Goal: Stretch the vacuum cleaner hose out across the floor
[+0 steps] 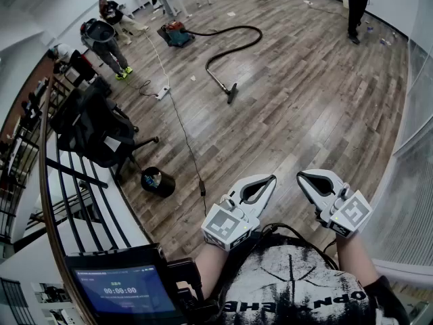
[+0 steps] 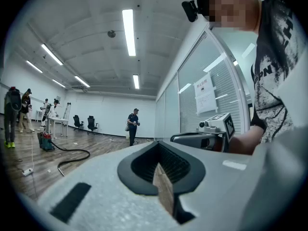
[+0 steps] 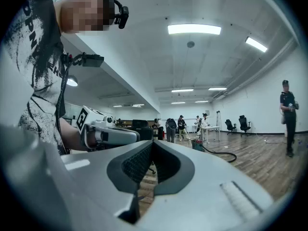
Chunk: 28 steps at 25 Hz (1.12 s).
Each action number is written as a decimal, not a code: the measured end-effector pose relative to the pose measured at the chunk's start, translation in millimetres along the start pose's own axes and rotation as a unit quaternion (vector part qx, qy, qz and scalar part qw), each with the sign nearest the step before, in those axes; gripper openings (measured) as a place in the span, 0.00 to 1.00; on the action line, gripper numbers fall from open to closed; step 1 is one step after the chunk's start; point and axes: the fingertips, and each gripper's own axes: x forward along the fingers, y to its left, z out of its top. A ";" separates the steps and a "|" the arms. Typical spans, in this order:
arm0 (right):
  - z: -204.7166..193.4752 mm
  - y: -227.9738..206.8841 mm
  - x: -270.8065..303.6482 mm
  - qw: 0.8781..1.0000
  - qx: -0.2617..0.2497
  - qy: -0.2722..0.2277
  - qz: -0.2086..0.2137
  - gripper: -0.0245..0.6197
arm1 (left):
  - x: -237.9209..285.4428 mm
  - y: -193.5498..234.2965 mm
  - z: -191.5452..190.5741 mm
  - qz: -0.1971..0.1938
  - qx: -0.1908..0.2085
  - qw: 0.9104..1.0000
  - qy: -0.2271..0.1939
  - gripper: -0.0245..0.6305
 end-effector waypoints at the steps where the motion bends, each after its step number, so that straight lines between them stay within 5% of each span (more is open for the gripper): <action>1: -1.4 -0.7 -0.5 1.000 -0.001 0.001 -0.002 0.05 | 0.2 0.3 -0.7 -0.001 0.000 1.000 0.000 0.04; 16: -9.5 11.8 5.3 0.999 -0.009 -0.026 0.037 0.05 | -8.8 7.3 -9.4 0.007 0.002 1.000 0.000 0.04; 20: -7.5 10.7 1.2 0.998 -0.043 -0.040 0.018 0.05 | -7.4 0.5 -6.8 0.000 0.010 1.000 -0.006 0.04; 28: -16.0 12.0 -0.6 0.999 -0.028 -0.034 0.013 0.05 | -16.5 -0.7 -20.3 0.009 0.004 1.000 0.018 0.04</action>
